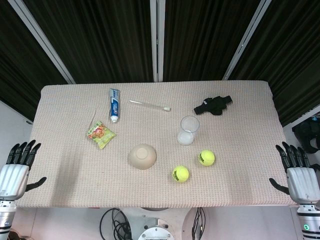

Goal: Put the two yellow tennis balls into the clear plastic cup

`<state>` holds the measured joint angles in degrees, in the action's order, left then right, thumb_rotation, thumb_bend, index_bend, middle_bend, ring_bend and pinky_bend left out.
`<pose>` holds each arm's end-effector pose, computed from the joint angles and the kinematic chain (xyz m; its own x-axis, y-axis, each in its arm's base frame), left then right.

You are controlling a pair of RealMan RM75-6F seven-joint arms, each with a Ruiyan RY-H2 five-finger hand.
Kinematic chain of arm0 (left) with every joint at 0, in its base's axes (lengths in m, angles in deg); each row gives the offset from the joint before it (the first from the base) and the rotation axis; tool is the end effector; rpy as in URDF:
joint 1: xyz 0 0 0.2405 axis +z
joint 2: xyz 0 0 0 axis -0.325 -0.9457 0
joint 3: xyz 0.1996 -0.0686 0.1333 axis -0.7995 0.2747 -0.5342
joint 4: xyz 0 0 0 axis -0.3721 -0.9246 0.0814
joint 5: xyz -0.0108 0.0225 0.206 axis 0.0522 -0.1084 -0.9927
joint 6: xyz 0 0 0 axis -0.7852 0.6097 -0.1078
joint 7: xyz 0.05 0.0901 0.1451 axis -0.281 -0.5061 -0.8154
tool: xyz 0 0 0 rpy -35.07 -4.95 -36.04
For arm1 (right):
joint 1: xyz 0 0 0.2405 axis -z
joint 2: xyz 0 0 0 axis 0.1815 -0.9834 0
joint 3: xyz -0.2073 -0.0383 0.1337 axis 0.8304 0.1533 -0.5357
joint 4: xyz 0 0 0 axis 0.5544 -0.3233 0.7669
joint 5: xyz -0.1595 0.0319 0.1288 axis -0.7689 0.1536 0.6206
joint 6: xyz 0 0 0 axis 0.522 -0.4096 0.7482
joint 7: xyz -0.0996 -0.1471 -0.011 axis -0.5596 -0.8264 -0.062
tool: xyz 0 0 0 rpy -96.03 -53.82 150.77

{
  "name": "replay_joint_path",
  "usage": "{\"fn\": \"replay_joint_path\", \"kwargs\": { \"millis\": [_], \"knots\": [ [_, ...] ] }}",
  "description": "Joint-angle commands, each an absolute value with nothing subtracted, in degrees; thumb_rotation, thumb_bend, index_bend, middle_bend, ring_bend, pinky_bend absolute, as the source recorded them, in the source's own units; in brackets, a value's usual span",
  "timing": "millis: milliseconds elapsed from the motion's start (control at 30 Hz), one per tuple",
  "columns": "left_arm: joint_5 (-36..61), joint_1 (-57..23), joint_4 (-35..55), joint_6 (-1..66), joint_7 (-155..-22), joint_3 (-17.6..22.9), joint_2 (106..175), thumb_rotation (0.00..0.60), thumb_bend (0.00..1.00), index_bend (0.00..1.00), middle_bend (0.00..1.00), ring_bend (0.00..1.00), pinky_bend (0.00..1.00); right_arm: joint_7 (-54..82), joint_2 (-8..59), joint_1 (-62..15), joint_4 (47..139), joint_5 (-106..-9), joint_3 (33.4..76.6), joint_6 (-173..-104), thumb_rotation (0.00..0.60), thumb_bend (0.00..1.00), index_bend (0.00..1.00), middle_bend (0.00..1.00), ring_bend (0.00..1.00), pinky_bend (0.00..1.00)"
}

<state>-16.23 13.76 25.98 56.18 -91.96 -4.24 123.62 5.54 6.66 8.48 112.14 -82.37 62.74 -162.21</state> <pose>-0.3002 0.2107 0.1532 0.4923 -0.0322 0.8698 0.8664 -0.0785 -0.4932 -0.3026 -0.1976 0.1597 0.4869 0.0138 0.8733 -0.8735 0.0061 0.4869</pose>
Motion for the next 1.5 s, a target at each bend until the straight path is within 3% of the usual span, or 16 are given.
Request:
{"fn": "replay_joint_path", "kwargs": {
  "millis": [33, 567, 900, 1233, 1500],
  "knots": [
    [-16.03, 13.69, 26.12, 55.8, -91.94, -4.29, 123.59, 0.6, 0.0, 0.0, 0.0, 0.0, 0.0, 5.57, 6.62, 8.43, 112.19, -82.37, 62.74, -162.1, 0.6, 0.07, 0.0, 0.0, 0.0, 0.0],
    [-16.93, 13.94, 25.28, 56.22, -91.01, -4.77, 124.28, 0.6, 0.0, 0.0, 0.0, 0.0, 0.0, 5.8, 6.07, 5.35, 113.08, -85.95, 63.44, -158.35, 0.6, 0.08, 0.0, 0.0, 0.0, 0.0],
    [-17.04, 14.03, 24.8, 56.2, -91.33, -4.96, 124.99, 0.6, 0.0, 0.0, 0.0, 0.0, 0.0, 1.73, 8.2, -4.8, 114.2, -86.05, 61.69, -144.4, 0.6, 0.09, 0.0, 0.0, 0.0, 0.0],
    [-16.63, 14.88, 24.46, 56.68, -90.68, -5.31, 124.94, 0.6, 0.0, 0.0, 0.0, 0.0, 0.0, -3.22, 16.26, -12.6, 111.33, -79.57, 60.19, -132.61, 0.6, 0.11, 0.0, 0.0, 0.0, 0.0],
    [-16.29, 15.13, 23.64, 56.47, -89.84, -5.41, 125.13, 0.6, 0.0, 0.0, 0.0, 0.0, 0.0, -5.81, 20.91, -15.38, 108.6, -74.83, 59.87, -129.15, 0.6, 0.17, 0.0, 0.08, 0.0, 0.15]
  ]
}}
